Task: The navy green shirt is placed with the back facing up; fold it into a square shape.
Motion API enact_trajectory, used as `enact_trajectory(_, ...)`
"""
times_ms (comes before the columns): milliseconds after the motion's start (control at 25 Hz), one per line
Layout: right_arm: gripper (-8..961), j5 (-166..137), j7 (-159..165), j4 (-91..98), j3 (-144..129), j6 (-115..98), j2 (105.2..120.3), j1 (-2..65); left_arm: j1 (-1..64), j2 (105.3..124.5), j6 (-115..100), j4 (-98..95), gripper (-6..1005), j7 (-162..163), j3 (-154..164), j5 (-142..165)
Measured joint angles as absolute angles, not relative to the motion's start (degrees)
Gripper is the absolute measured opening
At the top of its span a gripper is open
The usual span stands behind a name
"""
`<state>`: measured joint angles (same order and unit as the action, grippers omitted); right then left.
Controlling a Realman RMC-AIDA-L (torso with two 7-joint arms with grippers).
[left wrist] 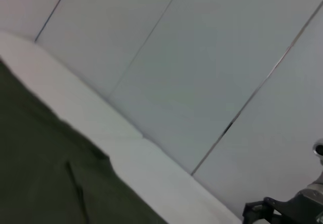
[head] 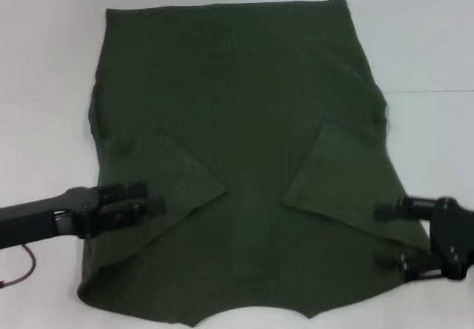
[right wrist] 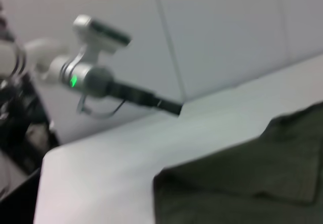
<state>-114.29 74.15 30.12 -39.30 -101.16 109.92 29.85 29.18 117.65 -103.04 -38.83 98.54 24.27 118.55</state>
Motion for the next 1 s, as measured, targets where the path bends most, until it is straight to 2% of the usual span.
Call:
enact_trajectory(560, 914, -116.65, 67.09, 30.8, -39.25, -102.98, 110.27, 30.35, 31.98, 113.67, -99.54, -41.24, 880, 128.41, 14.1, 136.34)
enact_trajectory(1000, 914, -116.86, 65.29, 30.9, -40.09, -103.33, 109.76, 30.64, 30.96, 113.66, -94.87, -39.5, 879, 137.51, 10.85, 144.13)
